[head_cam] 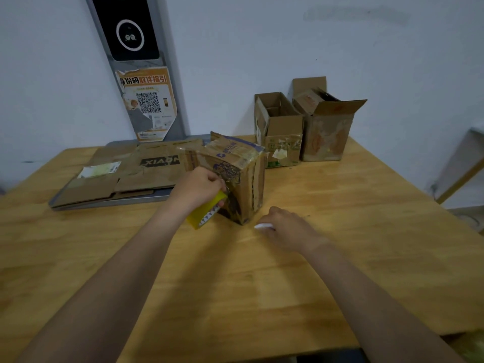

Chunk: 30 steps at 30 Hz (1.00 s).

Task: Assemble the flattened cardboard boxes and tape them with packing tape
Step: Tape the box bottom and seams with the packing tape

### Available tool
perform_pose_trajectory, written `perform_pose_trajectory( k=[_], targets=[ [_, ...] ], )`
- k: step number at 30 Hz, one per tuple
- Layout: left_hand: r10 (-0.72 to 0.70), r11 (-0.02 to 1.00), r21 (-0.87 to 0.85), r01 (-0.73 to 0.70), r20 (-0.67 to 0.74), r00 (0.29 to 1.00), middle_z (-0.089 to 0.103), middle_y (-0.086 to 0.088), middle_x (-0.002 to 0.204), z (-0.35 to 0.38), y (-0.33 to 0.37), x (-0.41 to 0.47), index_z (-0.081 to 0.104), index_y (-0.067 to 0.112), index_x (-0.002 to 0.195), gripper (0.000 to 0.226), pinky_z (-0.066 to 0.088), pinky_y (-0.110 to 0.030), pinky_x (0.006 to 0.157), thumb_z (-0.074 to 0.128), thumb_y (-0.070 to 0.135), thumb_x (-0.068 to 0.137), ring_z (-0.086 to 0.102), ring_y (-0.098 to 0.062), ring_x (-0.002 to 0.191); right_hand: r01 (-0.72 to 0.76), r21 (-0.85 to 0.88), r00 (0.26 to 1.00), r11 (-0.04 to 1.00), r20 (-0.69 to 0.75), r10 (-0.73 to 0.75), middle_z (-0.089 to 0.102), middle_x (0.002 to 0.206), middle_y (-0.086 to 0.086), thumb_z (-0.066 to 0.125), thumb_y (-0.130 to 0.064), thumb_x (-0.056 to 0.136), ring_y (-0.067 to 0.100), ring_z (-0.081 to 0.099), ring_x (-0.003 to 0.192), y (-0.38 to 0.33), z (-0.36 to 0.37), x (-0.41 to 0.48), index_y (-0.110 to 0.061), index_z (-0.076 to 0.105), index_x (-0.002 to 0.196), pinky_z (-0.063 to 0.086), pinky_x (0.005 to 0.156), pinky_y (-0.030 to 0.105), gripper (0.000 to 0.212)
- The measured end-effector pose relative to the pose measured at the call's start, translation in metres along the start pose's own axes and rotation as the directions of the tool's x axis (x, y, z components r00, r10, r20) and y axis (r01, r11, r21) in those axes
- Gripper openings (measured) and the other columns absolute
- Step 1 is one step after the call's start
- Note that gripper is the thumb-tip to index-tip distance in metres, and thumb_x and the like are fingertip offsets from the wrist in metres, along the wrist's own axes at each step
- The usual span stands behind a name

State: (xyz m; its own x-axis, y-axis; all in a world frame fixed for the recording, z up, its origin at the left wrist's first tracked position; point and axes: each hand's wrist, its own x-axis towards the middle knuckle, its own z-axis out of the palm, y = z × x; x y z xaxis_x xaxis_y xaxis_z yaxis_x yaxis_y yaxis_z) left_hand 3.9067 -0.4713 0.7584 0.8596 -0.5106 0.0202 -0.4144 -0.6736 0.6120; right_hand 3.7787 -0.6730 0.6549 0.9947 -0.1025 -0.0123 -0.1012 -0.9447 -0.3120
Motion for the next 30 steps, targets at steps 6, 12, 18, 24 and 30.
perform_pose_trajectory(
  k=[6,12,18,24,30],
  targets=[
    [0.019,0.999,0.035,-0.018,-0.040,0.999,0.070,0.028,0.065,-0.002,-0.003,0.001,0.077,0.039,0.067,0.037,0.041,-0.027,0.058,0.056,0.035,0.098,0.061,0.009,0.058,0.105,0.394,0.965,0.913,-0.263,0.003,0.065,0.083,-0.009,0.049,-0.029,0.107,0.001,0.059,0.072,-0.015,-0.021,0.001,-0.027,0.065,0.102,0.042,0.066,0.029,0.017],
    [0.060,0.997,0.041,-0.059,-0.018,0.998,0.074,0.009,0.066,-0.003,-0.006,-0.002,0.077,0.031,0.075,0.035,0.048,-0.030,0.061,0.054,0.038,0.101,0.067,-0.005,0.060,0.215,0.280,0.834,0.936,-0.552,-0.026,0.043,0.057,-0.007,0.058,-0.038,0.101,0.011,0.043,0.052,-0.059,-0.054,0.011,-0.034,0.044,0.066,0.026,0.047,0.024,0.038],
    [0.089,0.994,0.073,-0.086,-0.033,0.996,0.067,-0.014,0.071,-0.004,-0.004,-0.006,0.070,0.008,0.072,0.040,0.039,-0.032,0.057,0.052,0.032,0.100,0.059,-0.025,0.062,0.166,-0.076,0.839,0.983,-0.513,-0.181,0.036,0.053,-0.006,0.058,-0.041,0.101,0.014,0.035,0.047,-0.090,-0.068,0.026,-0.019,0.045,0.065,0.022,0.049,0.031,0.044],
    [0.084,0.992,0.099,-0.081,-0.025,0.996,0.071,-0.014,0.074,-0.003,-0.006,-0.006,0.072,0.006,0.075,0.042,0.042,-0.033,0.056,0.054,0.035,0.100,0.066,-0.030,0.070,0.049,-0.183,0.906,0.982,-0.406,-0.121,0.035,0.061,-0.006,0.055,-0.043,0.101,0.025,0.043,0.064,-0.099,-0.075,0.039,-0.021,0.040,0.069,0.031,0.057,0.033,0.041],
    [0.070,0.987,0.144,-0.066,-0.023,0.997,0.070,-0.001,0.071,-0.001,-0.008,0.002,0.076,0.022,0.075,0.037,0.052,-0.036,0.066,0.054,0.036,0.102,0.066,-0.019,0.071,0.019,-0.166,0.946,0.986,-0.315,-0.072,0.037,0.067,-0.003,0.058,-0.038,0.099,0.026,0.046,0.071,-0.101,-0.079,0.037,-0.018,0.047,0.074,0.034,0.059,0.034,0.035]
  ],
)
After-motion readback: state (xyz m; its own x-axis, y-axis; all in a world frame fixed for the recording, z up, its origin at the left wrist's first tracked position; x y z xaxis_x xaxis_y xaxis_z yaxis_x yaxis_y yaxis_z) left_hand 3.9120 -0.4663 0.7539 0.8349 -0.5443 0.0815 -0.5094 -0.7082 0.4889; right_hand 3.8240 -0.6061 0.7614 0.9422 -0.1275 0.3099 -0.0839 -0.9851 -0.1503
